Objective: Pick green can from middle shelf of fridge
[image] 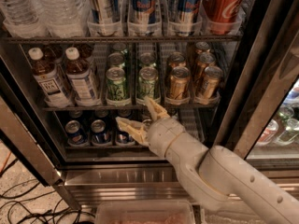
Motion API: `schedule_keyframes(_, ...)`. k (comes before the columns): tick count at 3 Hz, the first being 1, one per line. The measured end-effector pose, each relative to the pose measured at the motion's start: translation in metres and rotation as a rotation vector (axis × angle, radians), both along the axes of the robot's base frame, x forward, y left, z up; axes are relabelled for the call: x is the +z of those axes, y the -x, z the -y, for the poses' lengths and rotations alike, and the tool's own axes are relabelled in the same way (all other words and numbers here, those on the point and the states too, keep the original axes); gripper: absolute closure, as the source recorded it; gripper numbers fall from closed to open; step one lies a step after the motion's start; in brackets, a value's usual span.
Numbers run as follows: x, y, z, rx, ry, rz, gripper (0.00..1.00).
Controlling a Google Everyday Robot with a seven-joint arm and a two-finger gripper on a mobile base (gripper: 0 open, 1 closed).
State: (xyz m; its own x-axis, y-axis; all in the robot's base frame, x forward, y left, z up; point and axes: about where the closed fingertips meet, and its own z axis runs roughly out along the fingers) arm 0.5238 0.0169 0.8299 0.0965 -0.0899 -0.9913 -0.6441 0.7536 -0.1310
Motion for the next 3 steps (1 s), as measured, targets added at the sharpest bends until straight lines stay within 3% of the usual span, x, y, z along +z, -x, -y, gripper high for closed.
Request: schedule_keyframes(3, 0.014, -0.037, -0.032, 0.027, -0.015, -0.002, 0.3)
